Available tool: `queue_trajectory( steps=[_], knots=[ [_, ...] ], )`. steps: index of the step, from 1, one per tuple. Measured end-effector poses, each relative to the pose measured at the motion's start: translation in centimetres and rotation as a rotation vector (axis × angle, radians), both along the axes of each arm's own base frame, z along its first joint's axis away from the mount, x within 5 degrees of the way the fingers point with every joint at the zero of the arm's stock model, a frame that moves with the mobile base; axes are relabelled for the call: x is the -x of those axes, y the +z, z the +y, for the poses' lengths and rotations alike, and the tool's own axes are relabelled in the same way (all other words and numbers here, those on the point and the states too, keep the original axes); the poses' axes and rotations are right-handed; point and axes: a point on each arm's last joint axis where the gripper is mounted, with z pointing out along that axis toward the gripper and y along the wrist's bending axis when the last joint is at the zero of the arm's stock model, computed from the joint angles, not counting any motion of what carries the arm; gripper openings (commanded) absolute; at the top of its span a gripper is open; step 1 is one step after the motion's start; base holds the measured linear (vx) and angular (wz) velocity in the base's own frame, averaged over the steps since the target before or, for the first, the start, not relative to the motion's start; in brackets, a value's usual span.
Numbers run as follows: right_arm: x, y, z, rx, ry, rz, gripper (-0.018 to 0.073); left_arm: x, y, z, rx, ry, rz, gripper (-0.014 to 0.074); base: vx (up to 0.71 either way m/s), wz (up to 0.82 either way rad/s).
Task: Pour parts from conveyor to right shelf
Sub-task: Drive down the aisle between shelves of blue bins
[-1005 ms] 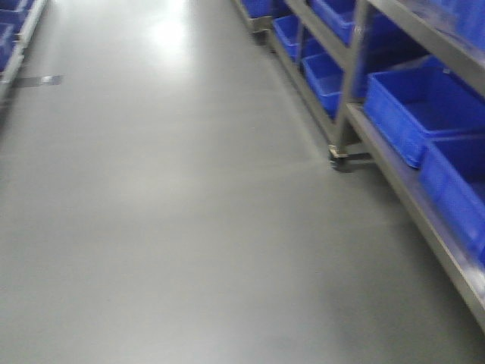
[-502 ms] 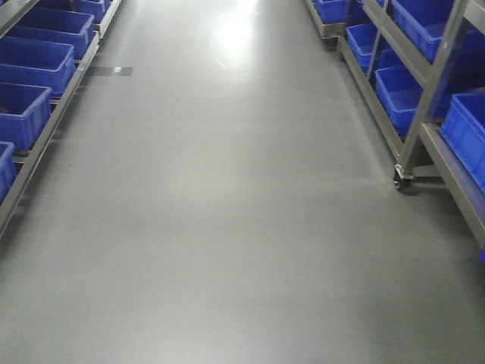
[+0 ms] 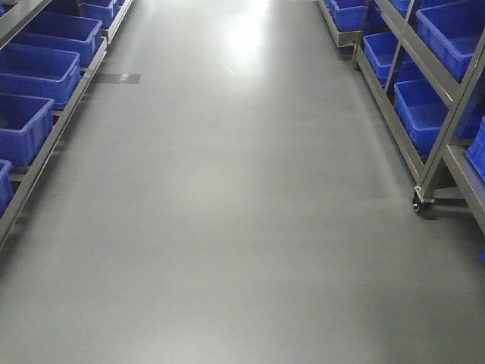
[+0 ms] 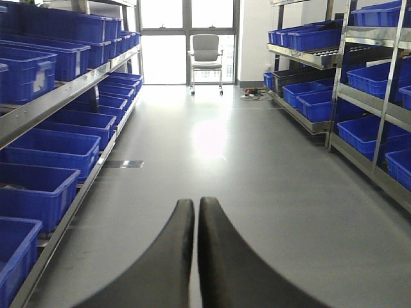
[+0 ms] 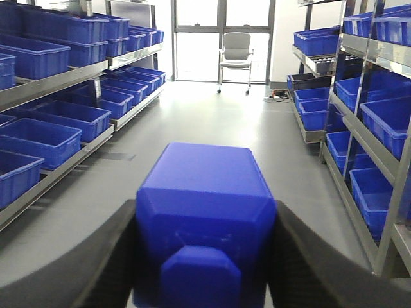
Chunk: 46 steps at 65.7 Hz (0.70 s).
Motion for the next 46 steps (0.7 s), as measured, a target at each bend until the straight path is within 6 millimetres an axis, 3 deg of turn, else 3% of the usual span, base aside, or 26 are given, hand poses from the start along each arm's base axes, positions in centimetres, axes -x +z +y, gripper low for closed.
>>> queue_trajectory(
  steps=[46],
  knots=[
    [0.00,0.00,0.00,0.000,0.000,0.000,-0.0009,0.00,0.00,0.00,0.000,0.000,0.000,-0.0006,0.47,-0.08]
  ],
)
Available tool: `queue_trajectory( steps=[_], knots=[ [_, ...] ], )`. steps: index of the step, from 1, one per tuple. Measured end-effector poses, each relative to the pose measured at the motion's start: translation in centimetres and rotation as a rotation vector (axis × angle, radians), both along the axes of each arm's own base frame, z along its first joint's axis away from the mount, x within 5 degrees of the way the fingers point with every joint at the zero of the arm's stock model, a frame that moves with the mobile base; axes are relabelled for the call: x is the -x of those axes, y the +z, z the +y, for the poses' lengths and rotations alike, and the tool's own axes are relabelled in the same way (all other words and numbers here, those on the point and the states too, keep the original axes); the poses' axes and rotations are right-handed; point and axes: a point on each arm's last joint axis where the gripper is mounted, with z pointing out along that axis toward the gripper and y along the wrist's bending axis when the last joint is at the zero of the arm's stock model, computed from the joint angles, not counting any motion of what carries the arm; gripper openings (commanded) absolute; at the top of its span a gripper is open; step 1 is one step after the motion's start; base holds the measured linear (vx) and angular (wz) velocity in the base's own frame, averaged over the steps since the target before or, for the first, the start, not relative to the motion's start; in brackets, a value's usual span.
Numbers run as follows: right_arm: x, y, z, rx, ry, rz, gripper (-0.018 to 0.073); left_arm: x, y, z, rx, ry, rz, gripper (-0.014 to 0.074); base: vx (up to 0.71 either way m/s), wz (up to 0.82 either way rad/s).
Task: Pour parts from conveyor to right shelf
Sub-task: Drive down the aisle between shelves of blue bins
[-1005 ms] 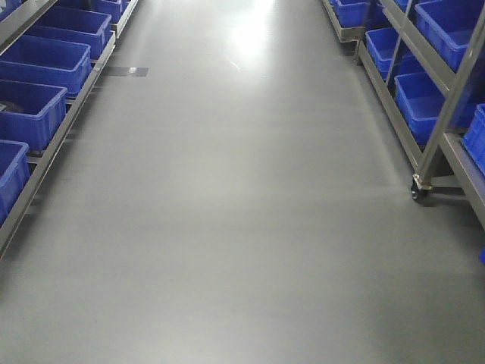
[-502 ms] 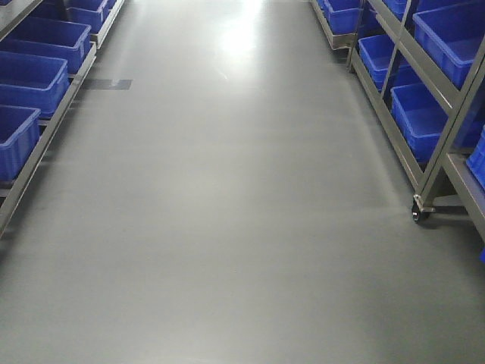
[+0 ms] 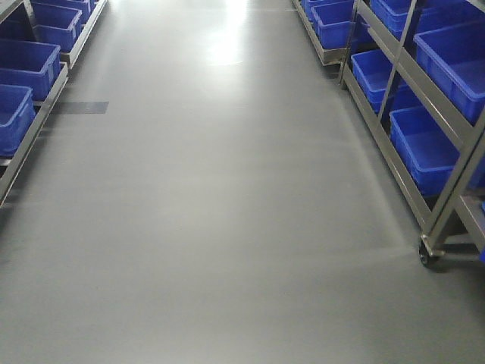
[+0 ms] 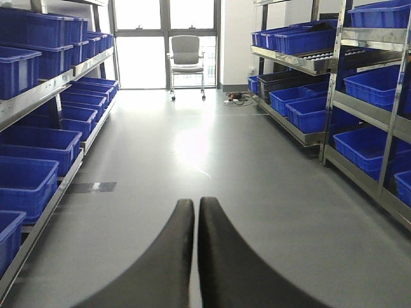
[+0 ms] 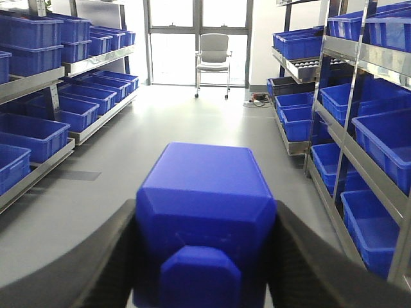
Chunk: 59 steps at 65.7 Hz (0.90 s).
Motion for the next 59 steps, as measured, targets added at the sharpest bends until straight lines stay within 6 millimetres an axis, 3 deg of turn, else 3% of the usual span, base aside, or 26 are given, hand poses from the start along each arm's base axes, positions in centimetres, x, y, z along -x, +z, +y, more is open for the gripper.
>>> queue_trajectory(
  steps=[59],
  knots=[
    [0.00,0.00,0.00,0.000,0.000,0.000,-0.0009,0.00,0.00,0.00,0.000,0.000,0.000,-0.0006,0.58,0.05]
  ],
)
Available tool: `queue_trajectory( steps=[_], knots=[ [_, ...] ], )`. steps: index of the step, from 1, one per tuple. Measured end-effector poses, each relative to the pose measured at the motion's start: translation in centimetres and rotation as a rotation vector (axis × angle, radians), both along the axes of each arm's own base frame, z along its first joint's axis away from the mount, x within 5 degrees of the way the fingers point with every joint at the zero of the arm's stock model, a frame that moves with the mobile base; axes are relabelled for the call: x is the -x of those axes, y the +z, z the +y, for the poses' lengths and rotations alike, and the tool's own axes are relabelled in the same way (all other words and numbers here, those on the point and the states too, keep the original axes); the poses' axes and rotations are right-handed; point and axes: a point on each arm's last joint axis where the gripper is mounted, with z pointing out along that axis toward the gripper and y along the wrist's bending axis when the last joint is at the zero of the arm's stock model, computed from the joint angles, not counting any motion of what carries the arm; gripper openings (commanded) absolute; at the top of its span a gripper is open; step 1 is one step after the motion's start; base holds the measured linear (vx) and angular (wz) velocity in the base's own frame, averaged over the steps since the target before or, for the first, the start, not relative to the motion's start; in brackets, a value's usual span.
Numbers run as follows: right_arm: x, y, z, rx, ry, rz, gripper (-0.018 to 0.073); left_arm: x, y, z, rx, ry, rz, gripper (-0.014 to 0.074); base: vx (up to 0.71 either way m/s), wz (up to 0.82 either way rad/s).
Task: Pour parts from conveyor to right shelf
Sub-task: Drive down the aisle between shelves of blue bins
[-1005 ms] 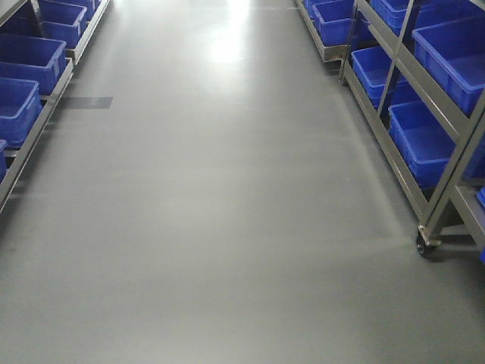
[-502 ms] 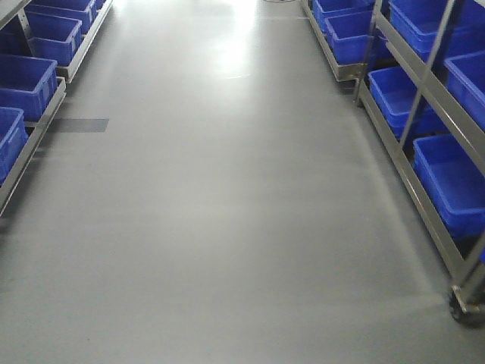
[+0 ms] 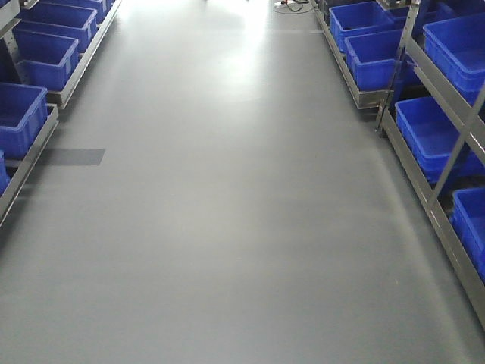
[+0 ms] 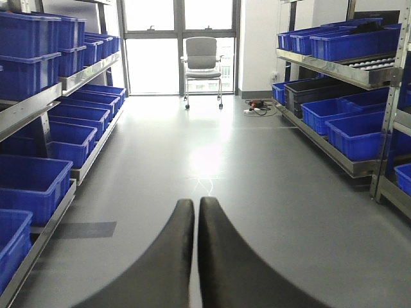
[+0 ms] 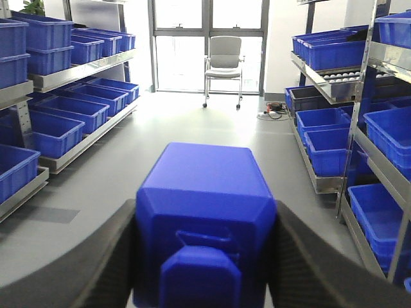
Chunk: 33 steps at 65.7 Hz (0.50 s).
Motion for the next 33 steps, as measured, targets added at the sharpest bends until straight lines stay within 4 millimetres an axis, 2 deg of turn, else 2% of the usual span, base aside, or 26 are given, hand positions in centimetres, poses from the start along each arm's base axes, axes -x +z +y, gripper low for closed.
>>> queue_trajectory(
  steps=[33],
  knots=[
    [0.00,0.00,0.00,0.000,0.000,0.000,-0.0009,0.00,0.00,0.00,0.000,0.000,0.000,-0.0006,0.65,-0.01]
  ],
)
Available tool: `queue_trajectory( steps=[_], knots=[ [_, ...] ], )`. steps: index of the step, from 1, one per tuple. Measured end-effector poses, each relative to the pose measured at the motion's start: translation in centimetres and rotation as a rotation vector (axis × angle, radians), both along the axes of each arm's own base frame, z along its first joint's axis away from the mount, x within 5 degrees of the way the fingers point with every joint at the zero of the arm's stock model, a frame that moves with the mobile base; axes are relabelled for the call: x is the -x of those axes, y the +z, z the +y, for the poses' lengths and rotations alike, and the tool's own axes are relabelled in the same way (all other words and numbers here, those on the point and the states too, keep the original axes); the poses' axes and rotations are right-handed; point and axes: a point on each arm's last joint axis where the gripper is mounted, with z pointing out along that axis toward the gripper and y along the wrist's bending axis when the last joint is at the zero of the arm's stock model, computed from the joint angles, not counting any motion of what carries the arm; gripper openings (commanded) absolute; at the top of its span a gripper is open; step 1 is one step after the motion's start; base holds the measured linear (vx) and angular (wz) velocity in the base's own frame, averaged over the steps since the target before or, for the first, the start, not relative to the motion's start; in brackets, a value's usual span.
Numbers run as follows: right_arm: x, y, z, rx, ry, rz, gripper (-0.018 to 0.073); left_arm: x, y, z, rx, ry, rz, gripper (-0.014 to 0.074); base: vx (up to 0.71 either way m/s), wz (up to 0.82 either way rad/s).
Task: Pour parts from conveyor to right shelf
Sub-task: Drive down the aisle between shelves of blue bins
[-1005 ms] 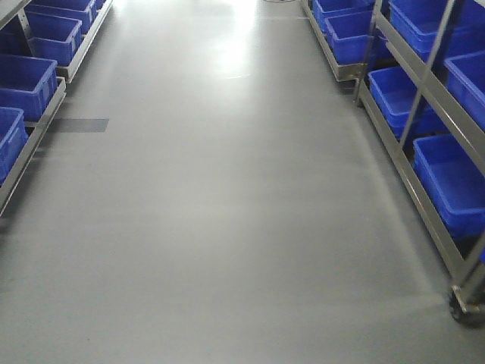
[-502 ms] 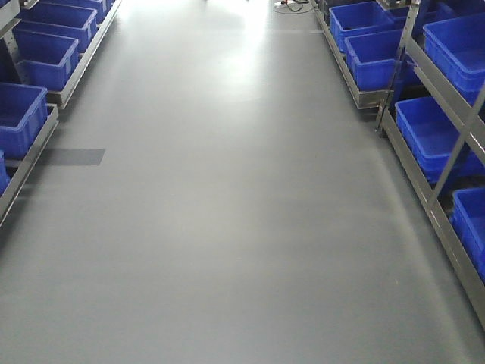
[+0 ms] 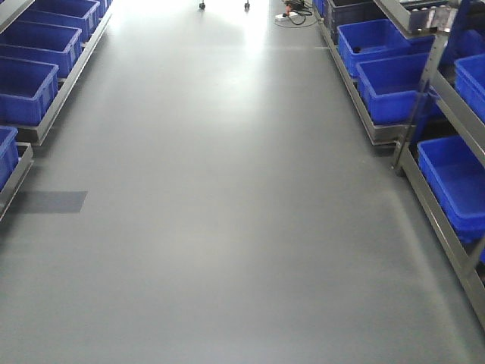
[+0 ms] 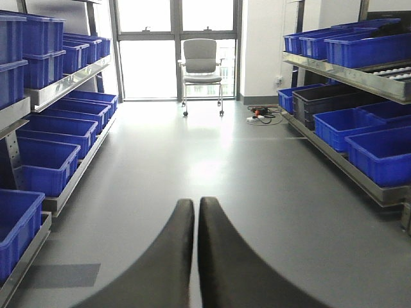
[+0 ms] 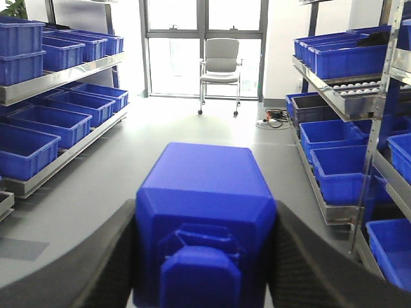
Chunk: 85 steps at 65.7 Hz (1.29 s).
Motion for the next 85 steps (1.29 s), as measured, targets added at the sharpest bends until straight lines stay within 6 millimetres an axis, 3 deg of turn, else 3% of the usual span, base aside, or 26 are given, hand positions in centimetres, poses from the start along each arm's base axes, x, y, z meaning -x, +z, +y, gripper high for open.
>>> queue_trajectory(
  steps=[85],
  knots=[
    [0.00,0.00,0.00,0.000,0.000,0.000,-0.0009,0.00,0.00,0.00,0.000,0.000,0.000,-0.0006,0.57,0.15]
  ],
)
